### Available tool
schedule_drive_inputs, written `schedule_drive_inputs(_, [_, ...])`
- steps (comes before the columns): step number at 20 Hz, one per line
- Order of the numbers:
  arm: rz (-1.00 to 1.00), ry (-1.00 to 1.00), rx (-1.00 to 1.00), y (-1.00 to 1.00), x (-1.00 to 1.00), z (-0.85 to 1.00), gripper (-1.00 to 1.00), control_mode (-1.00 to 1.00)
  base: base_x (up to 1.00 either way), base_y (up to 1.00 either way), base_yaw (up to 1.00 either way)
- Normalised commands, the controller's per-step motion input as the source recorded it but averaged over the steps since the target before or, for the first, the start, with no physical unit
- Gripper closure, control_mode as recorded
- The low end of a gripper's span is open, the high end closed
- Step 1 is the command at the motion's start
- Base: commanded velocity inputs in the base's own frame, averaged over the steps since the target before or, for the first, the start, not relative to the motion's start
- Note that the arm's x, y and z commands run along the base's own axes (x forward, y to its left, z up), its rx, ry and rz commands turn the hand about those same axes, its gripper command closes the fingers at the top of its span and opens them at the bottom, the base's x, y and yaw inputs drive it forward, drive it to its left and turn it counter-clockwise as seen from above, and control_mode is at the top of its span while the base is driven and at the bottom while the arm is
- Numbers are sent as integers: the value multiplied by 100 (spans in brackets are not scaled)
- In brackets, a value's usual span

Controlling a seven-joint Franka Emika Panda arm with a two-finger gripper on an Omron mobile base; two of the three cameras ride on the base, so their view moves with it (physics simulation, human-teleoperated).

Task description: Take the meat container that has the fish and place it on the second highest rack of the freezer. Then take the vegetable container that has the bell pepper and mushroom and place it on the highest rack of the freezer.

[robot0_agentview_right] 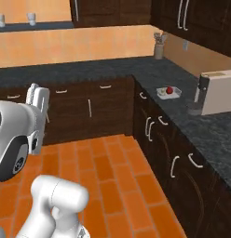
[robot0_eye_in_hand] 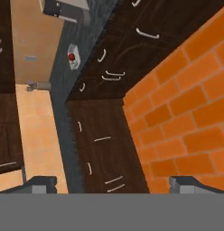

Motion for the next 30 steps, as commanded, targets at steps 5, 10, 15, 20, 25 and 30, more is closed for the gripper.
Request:
schedule_drive_inputs(5, [0,0,0,0,0,0,-100,100,100,78,-69])
schedule_drive_inputs(10, [0,0,0,0,0,0,-100,100,100,90,-64])
schedule_drive_inputs(15, [0,0,0,0,0,0,-100,100,100,94,-56])
schedule_drive_inputs(20, [0,0,0,0,0,0,-100,100,100,100,-50])
schedule_drive_inputs(25, [0,0,0,0,0,0,-100,100,100,92,-52])
schedule_drive_inputs(30, [0,0,0,0,0,0,-100,100,100,70,-47])
